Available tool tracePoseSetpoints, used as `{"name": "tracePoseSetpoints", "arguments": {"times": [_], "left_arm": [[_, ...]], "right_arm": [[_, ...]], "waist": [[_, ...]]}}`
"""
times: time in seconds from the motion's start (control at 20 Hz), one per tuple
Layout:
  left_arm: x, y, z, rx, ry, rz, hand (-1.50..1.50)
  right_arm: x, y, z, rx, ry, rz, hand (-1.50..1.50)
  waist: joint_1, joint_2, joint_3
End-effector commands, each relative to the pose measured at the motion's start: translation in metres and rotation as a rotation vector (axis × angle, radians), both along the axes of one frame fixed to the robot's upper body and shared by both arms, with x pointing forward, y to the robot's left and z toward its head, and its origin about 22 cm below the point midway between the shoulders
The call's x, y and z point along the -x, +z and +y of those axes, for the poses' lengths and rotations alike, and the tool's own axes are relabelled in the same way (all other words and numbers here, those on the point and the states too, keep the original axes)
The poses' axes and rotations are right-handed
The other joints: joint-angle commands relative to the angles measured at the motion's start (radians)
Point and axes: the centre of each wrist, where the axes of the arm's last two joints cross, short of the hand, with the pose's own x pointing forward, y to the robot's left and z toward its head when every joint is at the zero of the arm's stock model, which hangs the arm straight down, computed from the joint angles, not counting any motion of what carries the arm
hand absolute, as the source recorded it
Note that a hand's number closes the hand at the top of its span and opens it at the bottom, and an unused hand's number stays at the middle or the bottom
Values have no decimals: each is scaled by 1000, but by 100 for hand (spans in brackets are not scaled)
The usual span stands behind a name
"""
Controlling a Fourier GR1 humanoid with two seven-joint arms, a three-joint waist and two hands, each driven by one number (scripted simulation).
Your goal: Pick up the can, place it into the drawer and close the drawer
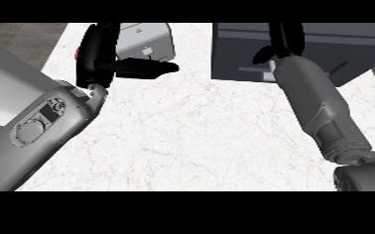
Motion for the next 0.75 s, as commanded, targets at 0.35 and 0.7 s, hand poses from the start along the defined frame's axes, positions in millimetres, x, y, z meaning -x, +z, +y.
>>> {"name": "tracePoseSetpoints", "arguments": {"times": [0.35,0.7], "left_arm": [[6,-9,25,11,29,21,-150],[4,-4,37,14,44,6,-150]], "right_arm": [[-11,34,31,-539,139,-112,-150],[-18,52,33,-666,178,-51,-150]], "waist": [[-12,-16,-1],[-21,-14,-4]]}}
